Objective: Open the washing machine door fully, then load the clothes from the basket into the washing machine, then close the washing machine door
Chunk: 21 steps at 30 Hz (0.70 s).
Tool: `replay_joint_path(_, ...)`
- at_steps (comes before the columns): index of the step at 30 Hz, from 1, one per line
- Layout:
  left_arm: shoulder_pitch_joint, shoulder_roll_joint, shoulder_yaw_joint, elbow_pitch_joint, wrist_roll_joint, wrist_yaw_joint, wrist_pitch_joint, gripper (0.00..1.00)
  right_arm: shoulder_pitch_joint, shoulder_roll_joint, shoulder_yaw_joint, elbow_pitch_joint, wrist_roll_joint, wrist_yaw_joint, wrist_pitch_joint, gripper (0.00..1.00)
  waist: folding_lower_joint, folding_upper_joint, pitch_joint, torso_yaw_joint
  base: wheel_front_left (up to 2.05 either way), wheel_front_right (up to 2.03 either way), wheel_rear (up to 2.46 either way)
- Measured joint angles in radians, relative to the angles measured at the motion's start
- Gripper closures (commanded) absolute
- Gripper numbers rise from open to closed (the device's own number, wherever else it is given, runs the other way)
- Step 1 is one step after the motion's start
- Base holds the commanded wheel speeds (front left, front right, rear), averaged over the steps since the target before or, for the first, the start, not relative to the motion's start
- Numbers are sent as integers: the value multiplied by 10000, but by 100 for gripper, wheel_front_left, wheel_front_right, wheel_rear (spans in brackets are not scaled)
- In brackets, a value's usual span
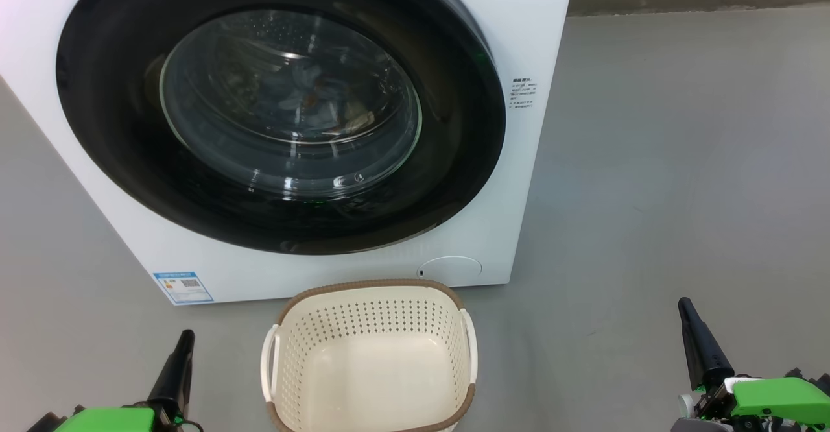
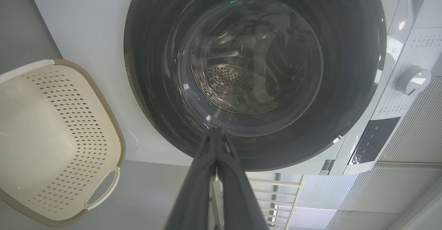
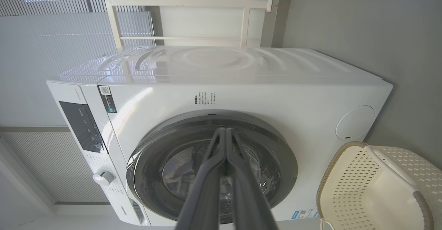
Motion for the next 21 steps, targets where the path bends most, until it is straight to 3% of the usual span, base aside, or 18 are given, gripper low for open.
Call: replay_joint_path(21,-3,-27,15,0,0,0,29,100,0,8,-17,0,-2,0,0,100,0,0,0,0,0,0,0)
